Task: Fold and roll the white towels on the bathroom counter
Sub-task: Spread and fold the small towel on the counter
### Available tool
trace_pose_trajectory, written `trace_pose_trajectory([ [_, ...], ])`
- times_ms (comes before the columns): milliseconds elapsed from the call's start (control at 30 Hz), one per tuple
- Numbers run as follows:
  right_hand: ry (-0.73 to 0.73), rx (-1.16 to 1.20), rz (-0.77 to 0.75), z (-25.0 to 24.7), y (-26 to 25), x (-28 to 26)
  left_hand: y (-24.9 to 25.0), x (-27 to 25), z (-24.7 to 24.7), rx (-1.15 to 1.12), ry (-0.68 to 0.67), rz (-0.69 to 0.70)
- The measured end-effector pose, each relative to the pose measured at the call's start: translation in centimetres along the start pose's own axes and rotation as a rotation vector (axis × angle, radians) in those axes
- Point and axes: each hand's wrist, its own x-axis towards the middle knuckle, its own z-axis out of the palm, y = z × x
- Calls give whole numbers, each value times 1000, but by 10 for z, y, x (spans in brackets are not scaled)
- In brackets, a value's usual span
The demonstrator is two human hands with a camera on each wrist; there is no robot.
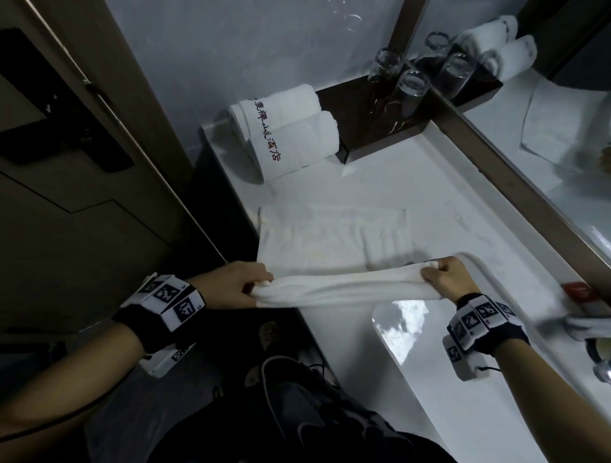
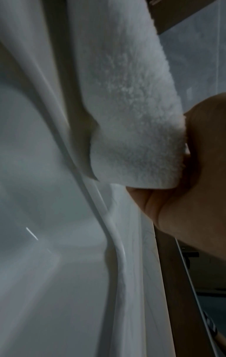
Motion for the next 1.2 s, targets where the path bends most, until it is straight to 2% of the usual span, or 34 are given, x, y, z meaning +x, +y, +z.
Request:
trace_pose_trajectory([
  [67, -60, 0, 2, 2, 2, -2, -3, 0, 2, 15, -63, -51],
  [167, -62, 68, 26, 4, 4, -2, -11, 3, 6, -87, -27, -89],
  [267, -18, 181, 93, 2, 6, 5, -17, 10, 10, -374, 182, -137],
  [367, -45, 285, 107, -1, -1, 12, -18, 22, 11, -599, 436, -202],
  [433, -54, 350, 80, -2, -7, 20, -18, 31, 8, -657, 552, -236],
  [533, -12, 279, 7, 0, -15, 40, -21, 46, 2, -593, 671, -272],
  [633, 56, 124, -74, 4, -25, 65, -27, 65, -7, -527, 702, -361],
  [700, 103, 50, -72, 8, -31, 81, -32, 76, -13, -495, 713, -422],
  [800, 148, 11, -37, 12, -35, 100, -36, 92, -19, -414, 721, -475],
  [1000, 136, -142, 95, 15, -28, 125, -43, 113, -23, -303, 676, -591],
  [1200, 204, -208, 118, 17, -28, 124, -43, 122, -22, -56, 613, -590],
])
